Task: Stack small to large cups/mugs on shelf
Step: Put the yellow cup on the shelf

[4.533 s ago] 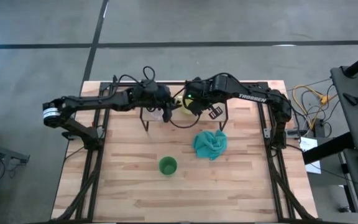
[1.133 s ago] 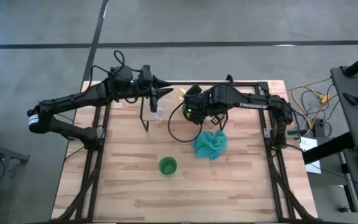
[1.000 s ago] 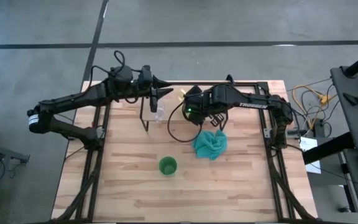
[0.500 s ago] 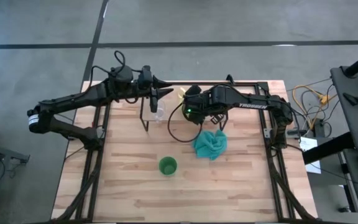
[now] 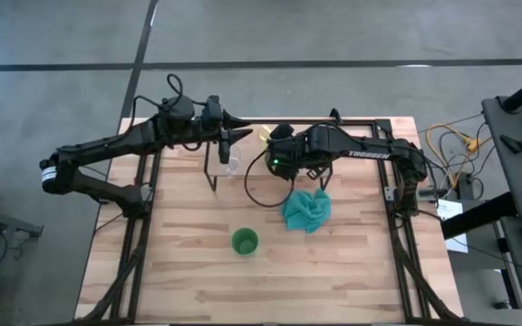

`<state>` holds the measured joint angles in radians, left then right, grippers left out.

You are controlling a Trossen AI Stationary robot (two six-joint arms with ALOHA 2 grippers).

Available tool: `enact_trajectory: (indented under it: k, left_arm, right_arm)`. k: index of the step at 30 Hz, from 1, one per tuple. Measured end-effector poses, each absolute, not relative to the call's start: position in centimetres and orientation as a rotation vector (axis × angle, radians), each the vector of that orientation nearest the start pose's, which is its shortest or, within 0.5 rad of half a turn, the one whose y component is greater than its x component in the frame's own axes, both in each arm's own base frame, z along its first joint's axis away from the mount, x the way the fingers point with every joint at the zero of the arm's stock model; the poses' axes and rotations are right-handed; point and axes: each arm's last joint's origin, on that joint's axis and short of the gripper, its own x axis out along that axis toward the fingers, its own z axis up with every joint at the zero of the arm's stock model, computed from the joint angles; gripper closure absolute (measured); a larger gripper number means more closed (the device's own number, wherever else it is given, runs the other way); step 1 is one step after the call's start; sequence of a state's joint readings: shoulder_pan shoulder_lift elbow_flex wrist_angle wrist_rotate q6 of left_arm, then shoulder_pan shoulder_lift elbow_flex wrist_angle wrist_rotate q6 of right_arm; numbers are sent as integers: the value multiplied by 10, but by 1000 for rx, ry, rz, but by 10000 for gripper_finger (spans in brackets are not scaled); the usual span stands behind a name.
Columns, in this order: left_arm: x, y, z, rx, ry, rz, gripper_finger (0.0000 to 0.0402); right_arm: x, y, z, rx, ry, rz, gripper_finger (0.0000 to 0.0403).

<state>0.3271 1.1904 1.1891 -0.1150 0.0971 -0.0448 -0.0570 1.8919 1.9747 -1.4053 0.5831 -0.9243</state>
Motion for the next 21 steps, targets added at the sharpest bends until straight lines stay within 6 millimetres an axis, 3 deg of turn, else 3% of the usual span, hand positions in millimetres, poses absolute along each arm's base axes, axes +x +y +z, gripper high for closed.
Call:
enact_trajectory:
  k: [21]
  left_arm:
    - [261,85,385,-82,154,209,308]
  right_arm:
    - [364,-36,345,-1103,1483,115,394]
